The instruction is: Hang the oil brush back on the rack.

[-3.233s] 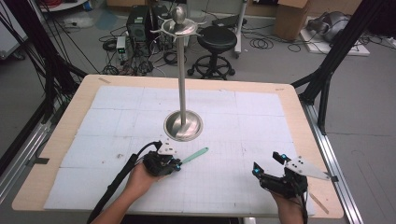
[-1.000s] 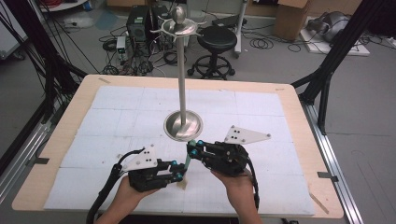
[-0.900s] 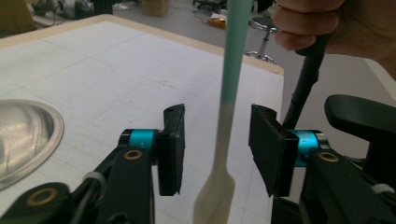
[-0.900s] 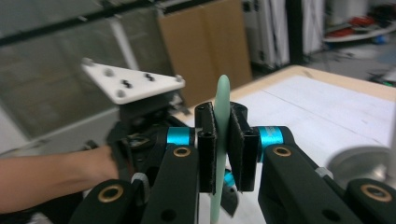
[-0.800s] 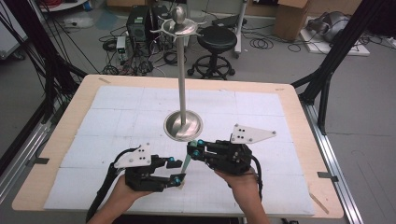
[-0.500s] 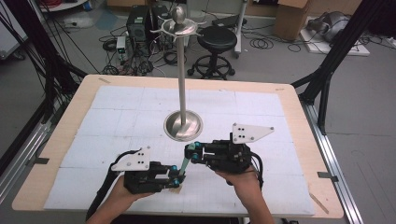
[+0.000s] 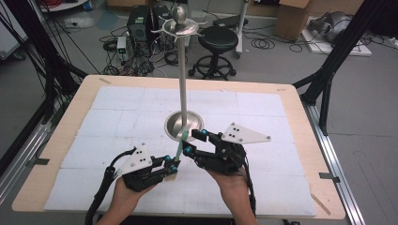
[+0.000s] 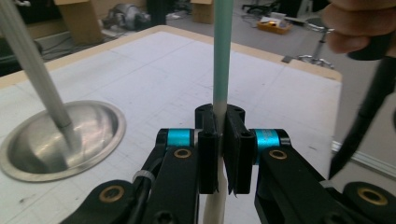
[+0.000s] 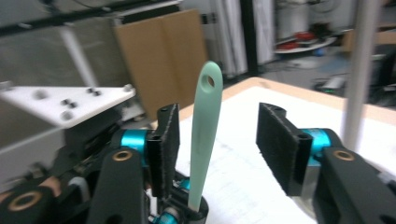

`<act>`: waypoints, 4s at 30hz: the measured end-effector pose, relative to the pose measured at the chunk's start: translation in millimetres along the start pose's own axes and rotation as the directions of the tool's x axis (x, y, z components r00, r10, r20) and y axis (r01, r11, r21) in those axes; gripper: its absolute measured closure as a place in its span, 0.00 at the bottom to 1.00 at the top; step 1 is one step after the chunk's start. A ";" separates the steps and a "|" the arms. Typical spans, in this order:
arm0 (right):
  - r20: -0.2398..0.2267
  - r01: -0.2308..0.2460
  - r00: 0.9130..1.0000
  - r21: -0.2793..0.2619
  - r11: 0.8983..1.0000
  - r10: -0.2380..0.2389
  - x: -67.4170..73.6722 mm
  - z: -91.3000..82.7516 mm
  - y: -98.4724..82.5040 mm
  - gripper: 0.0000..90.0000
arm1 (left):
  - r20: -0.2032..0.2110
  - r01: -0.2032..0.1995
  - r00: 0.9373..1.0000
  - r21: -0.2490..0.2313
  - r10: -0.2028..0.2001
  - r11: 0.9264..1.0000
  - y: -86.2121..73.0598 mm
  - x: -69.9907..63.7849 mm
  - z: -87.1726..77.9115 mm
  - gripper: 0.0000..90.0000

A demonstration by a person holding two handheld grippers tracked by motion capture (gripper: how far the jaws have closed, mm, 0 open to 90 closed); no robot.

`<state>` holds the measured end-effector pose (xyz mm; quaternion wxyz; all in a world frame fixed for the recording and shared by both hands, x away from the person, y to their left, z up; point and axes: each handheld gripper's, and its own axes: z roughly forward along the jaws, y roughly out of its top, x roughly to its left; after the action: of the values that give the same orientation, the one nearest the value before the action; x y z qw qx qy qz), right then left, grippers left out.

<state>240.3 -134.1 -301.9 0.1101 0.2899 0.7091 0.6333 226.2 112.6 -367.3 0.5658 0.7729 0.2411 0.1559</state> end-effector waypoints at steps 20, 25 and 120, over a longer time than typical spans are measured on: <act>-0.058 0.009 0.998 -0.006 1.000 -0.009 5.2 -1.0 6.9 0.86 | 0.135 0.026 0.991 -0.058 -0.018 0.998 3.7 1.3 0.1 0.81; -0.198 0.036 0.979 -0.004 0.999 -0.036 -0.6 -6.2 6.0 0.87 | 0.266 0.066 0.963 -0.063 -0.047 0.996 5.5 12.0 -5.1 0.65; -0.419 0.034 0.908 -0.001 0.999 -0.031 -7.2 16.5 0.5 0.57 | 0.311 0.023 0.950 -0.046 -0.007 0.999 -4.2 13.7 -12.7 0.90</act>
<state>254.9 -124.3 -305.8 -0.0348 0.1360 0.7230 0.6765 230.3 131.3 -367.8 0.6168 0.7717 0.1511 0.0339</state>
